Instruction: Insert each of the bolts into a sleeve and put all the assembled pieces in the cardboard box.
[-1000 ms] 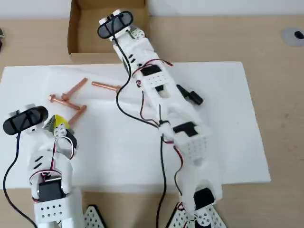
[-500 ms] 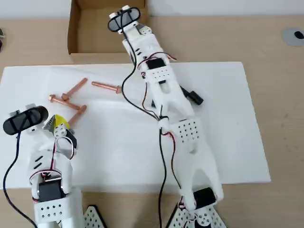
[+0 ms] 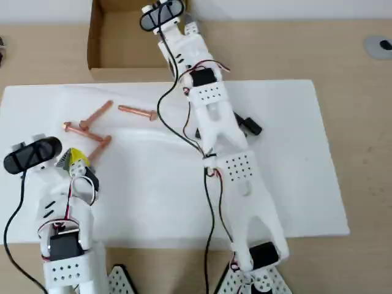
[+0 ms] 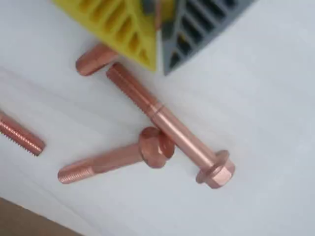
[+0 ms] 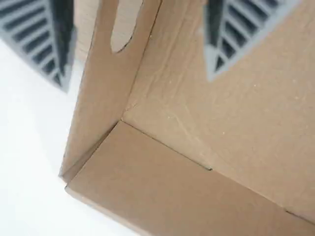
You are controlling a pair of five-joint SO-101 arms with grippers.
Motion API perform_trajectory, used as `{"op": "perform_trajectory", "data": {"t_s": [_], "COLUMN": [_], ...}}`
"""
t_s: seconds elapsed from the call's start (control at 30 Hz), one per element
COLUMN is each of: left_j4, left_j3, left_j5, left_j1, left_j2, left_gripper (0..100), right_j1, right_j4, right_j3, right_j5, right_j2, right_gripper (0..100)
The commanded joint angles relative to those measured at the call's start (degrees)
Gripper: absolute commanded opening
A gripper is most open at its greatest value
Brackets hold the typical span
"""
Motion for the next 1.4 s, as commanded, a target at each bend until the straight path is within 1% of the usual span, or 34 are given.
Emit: {"op": "perform_trajectory", "data": {"t_s": [0.0,0.13,0.2,0.27,0.33,0.43,0.53,0.67,0.7,0.77,0.8,0.87,0.93,0.97,1.07,1.13,1.2,1.27,1.37], "left_j4": [0.3,0.3,0.3,0.3,0.5,0.5,0.4,0.4,0.4,1.4,2.5,4.2,6.9,8.5,15.6,22.0,26.4,28.9,28.7], "left_j3": [0.5,0.5,0.5,0.5,0.5,0.5,0.4,0.4,0.2,-1.2,-2.2,-3.9,-5.9,-6.9,-11.2,-14.9,-18.7,-22.2,-26.3], "left_j5": [-0.2,-0.2,-0.2,-0.2,-0.2,-0.2,-0.2,0.4,0.4,-1.0,-3.0,-10.0,-16.3,-16.7,-14.1,-13.5,-13.7,-13.7,-13.8], "left_j1": [0.7,0.9,1.1,1.0,0.8,1.1,0.7,0.7,0.6,0.6,0.6,1.1,1.1,1.1,1.3,1.3,1.1,1.1,1.1], "left_j2": [-0.7,-0.7,-0.7,-0.7,-0.7,-0.7,-0.7,-0.7,-0.7,-0.7,-0.7,-0.7,-0.7,-0.7,-0.6,0.0,2.0,5.4,12.7], "left_gripper": [1,1,1,1,1,1,1,1,1,1,2,5,10,12,14,15,15,15,15], "right_j1": [0.9,0.7,0.6,0.7,1.0,1.2,1.2,0.1,0.1,3.0,3.9,5.1,5.5,5.5,4.7,3.1,0.4,-2.3,-4.4], "right_j4": [2.5,10.0,16.7,22.1,28.8,39.7,51.9,75.0,75.0,75.0,75.0,75.0,75.1,75.1,75.1,75.0,74.9,74.8,72.6], "right_j3": [-5.4,-13.2,-19.1,-19.0,-19.1,-18.9,-18.9,-18.9,-17.9,-15.9,-15.0,-12.4,-5.7,-0.9,17.8,34.2,50.3,64.0,79.6], "right_j5": [0.4,0.1,-1.5,-3.7,-5.7,-8.9,-8.9,-8.8,-8.4,-7.1,-7.1,-6.9,-6.9,-6.9,-6.9,-6.9,-6.8,-6.7,-6.6], "right_j2": [-1.0,-1.2,-1.3,-3.0,-8.5,-18.2,-26.7,-35.8,-36.9,-39.3,-41.1,-45.1,-49.0,-51.3,-60.2,-67.9,-76.8,-85.1,-95.3], "right_gripper": [21.7,21.7,21.7,21.7,21.7,21.7,21.7,21.7,21.4,21.4,21.4,21.4,21.4,21.4,21.4,21.4,21.5,21.7,21.7]}}
